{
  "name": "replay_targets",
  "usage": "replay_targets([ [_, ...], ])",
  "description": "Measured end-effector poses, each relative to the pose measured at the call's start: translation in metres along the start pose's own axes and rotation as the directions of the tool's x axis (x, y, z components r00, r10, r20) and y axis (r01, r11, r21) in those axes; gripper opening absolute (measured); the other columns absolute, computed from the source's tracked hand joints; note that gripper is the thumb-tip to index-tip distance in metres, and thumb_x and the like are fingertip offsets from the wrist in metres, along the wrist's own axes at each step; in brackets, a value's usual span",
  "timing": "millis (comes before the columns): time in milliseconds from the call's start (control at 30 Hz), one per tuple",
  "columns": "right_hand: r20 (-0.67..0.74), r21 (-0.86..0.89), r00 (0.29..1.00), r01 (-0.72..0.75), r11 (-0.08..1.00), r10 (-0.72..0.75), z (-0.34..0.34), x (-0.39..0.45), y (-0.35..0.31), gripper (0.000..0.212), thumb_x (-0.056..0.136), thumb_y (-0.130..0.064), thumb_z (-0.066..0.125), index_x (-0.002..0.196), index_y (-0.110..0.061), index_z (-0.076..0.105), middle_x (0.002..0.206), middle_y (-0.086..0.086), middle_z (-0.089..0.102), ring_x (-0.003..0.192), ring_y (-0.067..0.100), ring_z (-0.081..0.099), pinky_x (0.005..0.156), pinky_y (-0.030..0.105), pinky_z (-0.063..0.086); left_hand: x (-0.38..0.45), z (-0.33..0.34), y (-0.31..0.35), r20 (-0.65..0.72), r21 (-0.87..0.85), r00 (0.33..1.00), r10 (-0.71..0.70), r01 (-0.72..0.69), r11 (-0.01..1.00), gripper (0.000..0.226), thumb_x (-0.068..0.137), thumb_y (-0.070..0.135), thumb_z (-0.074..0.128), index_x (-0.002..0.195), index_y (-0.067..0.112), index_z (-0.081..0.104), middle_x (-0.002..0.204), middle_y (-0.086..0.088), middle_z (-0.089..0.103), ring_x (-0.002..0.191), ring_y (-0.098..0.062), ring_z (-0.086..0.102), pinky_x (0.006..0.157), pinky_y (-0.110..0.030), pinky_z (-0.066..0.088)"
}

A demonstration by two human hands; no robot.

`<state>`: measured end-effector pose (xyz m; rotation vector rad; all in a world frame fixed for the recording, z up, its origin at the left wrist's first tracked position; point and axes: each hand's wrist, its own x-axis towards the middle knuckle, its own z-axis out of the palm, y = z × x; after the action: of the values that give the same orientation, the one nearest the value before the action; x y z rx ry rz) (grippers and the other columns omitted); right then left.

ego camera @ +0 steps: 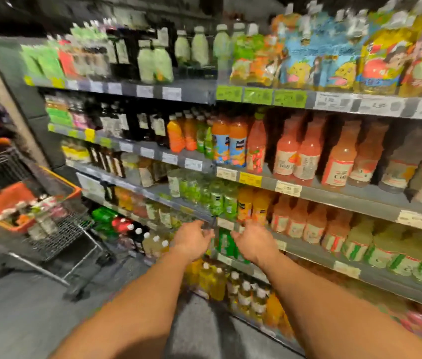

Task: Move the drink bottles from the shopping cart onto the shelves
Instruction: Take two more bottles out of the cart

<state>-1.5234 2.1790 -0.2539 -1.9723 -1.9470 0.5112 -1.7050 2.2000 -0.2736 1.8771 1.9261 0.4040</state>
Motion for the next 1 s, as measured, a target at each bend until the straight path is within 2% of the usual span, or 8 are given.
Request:
replay_targets([
  [67,0.055,0.004,0.996,0.072,0.997,-0.072,0.028,0.000,-0.049,0.045,0.095,-0.044,0.050,0.119,-0.006,0.052,0.122,0.018,0.059,0.113,0.034,0.055,0.087,0.036,0.045,-0.016,-0.029,-0.056,-0.042,-0.012,0.996,-0.083,0.082,0.997,0.057,0.094,0.052,0.055,0.139,0.017,0.053,0.132,-0.008,0.062,0.119,-0.028,0.058,0.095,-0.035,0.048],
  [167,0.122,0.014,0.976,0.182,0.983,-0.182,0.068,0.000,-0.121,0.044,0.094,-0.043,0.051,0.120,-0.007,0.052,0.123,0.017,0.059,0.115,0.033,0.055,0.088,0.035,0.044,-0.041,-0.069,-0.128,-0.123,-0.052,0.970,-0.208,0.203,0.978,0.042,0.092,0.049,0.058,0.121,0.019,0.064,0.120,-0.010,0.067,0.110,-0.030,0.062,0.086,-0.034,0.049],
  [300,0.214,0.082,0.926,0.299,0.951,-0.310,0.118,0.005,-0.212,0.037,0.095,-0.040,0.050,0.113,-0.009,0.057,0.117,0.016,0.062,0.106,0.034,0.059,0.081,0.033,0.046,-0.070,-0.114,-0.212,-0.189,-0.147,0.918,-0.348,0.324,0.934,0.028,0.091,0.047,0.058,0.102,0.022,0.061,0.108,-0.009,0.070,0.097,-0.029,0.063,0.075,-0.031,0.048],
  [467,0.278,0.132,0.846,0.436,0.890,-0.456,0.173,0.026,-0.305,0.038,0.093,-0.042,0.053,0.114,-0.012,0.061,0.109,0.015,0.066,0.099,0.034,0.062,0.077,0.034,0.047,-0.074,-0.158,-0.300,-0.261,-0.175,0.820,-0.509,0.478,0.861,0.046,0.090,0.048,0.060,0.127,0.020,0.061,0.117,-0.007,0.069,0.107,-0.029,0.063,0.082,-0.030,0.047],
  [600,0.320,0.155,0.782,0.514,0.843,-0.535,0.210,0.068,-0.367,0.035,0.093,-0.042,0.053,0.109,-0.012,0.060,0.107,0.012,0.066,0.100,0.032,0.062,0.078,0.032,0.045,-0.046,-0.188,-0.357,-0.276,-0.232,0.757,-0.592,0.546,0.805,0.043,0.091,0.051,0.059,0.123,0.023,0.061,0.115,-0.006,0.069,0.104,-0.028,0.063,0.074,-0.029,0.042],
  [733,0.323,0.164,0.751,0.554,0.816,-0.575,0.238,0.120,-0.420,0.036,0.092,-0.045,0.054,0.112,-0.016,0.062,0.111,0.007,0.064,0.104,0.026,0.060,0.075,0.027,0.038,-0.007,-0.214,-0.396,-0.279,-0.296,0.698,-0.660,0.591,0.750,0.045,0.092,0.053,0.057,0.124,0.022,0.061,0.115,-0.007,0.068,0.104,-0.029,0.063,0.084,-0.034,0.051],
  [900,0.353,0.123,0.701,0.622,0.773,-0.620,0.270,0.191,-0.480,0.040,0.095,-0.046,0.047,0.107,-0.010,0.059,0.103,0.010,0.064,0.086,0.022,0.056,0.071,0.029,0.040,0.042,-0.242,-0.446,-0.287,-0.360,0.627,-0.724,0.630,0.688,0.041,0.090,0.048,0.059,0.123,0.023,0.058,0.116,-0.005,0.067,0.104,-0.027,0.063,0.089,-0.036,0.052],
  [1000,0.404,0.127,0.676,0.625,0.770,-0.616,0.294,0.225,-0.514,0.037,0.093,-0.050,0.049,0.101,-0.015,0.058,0.098,0.006,0.064,0.091,0.024,0.061,0.074,0.031,0.044,0.071,-0.259,-0.482,-0.276,-0.387,0.603,-0.748,0.643,0.661,0.053,0.090,0.053,0.058,0.133,0.023,0.054,0.124,-0.004,0.064,0.110,-0.027,0.061,0.093,-0.037,0.050],
])
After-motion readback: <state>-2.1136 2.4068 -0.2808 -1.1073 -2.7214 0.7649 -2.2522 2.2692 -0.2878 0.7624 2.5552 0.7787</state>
